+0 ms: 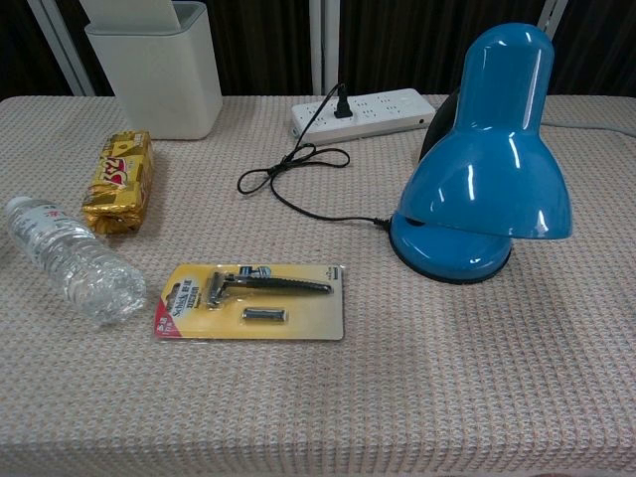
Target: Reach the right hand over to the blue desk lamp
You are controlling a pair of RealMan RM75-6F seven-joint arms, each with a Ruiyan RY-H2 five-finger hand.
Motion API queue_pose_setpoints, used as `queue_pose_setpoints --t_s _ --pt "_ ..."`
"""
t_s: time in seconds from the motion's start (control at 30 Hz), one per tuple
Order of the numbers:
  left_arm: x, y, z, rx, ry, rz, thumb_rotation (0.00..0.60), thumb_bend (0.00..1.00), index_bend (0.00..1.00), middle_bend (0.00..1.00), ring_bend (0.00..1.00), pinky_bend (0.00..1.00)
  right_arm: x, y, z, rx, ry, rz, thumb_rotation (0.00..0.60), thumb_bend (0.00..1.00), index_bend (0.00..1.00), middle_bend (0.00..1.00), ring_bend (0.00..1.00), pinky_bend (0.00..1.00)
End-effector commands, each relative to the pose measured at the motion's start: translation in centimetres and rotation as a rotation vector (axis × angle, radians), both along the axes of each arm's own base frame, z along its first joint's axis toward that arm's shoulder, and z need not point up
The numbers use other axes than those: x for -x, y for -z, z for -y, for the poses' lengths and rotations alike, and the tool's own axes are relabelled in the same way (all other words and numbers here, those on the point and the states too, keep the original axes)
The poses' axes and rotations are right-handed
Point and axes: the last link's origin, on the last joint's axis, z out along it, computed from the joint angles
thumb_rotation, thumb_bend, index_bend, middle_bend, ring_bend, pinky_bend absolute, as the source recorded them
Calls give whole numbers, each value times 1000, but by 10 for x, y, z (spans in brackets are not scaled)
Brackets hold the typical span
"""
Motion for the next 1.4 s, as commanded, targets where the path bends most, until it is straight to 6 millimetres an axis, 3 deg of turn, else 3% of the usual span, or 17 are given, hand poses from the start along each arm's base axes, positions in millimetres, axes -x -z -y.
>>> queue_pose_setpoints --t_s 0.03,0.47,0.7,0.93,1.1,1.2,1.4 --pt "-1 0 0 0 2 -6 600 4 0 0 0 0 -2 1 1 -5 -3 3 600 50 0 0 0 0" --pt "-4 2 0 11 5 7 600 11 0 0 0 0 -7 -3 -1 14 -27 13 600 79 0 0 0 0" --pt "-2 4 -1 16 2 11 600 11 0 0 0 0 -16 8 20 -41 -60 0 600 109 0 0 0 0" --pt "-5 5 0 18 7 20 600 11 0 0 0 0 -44 32 57 -180 -142 -89 600 339 0 0 0 0" --pt "-7 6 1 22 14 38 600 9 0 0 0 0 -59 55 79 -279 -156 -66 578 670 38 0 0 0" --pt "-7 4 2 13 22 41 600 4 0 0 0 0 -65 70 89 -315 -174 -82 570 741 78 0 0 0" --pt "-7 5 2 16 25 41 600 4 0 0 0 0 -74 92 97 -363 -194 -91 569 773 178 0 0 0"
